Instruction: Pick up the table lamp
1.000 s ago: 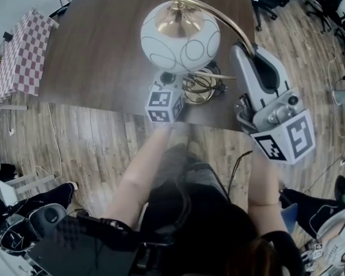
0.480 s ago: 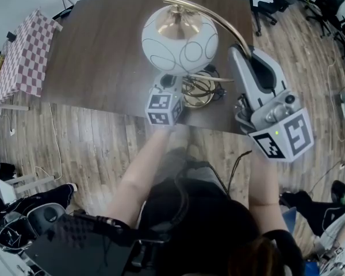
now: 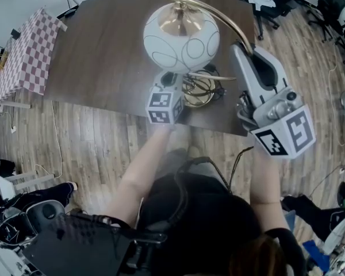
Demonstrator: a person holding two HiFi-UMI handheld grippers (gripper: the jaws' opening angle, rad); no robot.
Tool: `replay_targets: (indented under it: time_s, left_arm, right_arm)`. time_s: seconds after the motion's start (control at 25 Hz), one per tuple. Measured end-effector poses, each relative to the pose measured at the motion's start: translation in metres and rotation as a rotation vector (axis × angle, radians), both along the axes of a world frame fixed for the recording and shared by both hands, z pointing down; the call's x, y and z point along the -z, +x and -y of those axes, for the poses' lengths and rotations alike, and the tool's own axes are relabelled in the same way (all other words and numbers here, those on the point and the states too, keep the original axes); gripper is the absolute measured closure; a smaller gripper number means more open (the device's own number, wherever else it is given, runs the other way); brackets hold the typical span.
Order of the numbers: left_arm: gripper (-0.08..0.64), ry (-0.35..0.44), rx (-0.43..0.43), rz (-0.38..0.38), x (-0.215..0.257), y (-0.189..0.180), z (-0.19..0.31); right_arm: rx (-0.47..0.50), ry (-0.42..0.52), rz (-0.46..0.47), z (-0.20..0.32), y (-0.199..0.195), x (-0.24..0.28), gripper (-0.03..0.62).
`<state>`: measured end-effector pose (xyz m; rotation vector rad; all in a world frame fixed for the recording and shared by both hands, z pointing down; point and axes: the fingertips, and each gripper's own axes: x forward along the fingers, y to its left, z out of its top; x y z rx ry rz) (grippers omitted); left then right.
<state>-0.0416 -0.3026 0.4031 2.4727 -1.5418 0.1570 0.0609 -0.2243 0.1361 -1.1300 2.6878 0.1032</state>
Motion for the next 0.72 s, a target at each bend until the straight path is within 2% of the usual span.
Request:
replay_targets:
  time_s: [0.72]
  left_arm:
    - [0.545, 0.007, 0.016, 0.013, 0.013, -0.013, -0.003]
  right_arm:
    - [0.018, 0.015, -0.004, -0.005, -0.011, 0.016, 0.575]
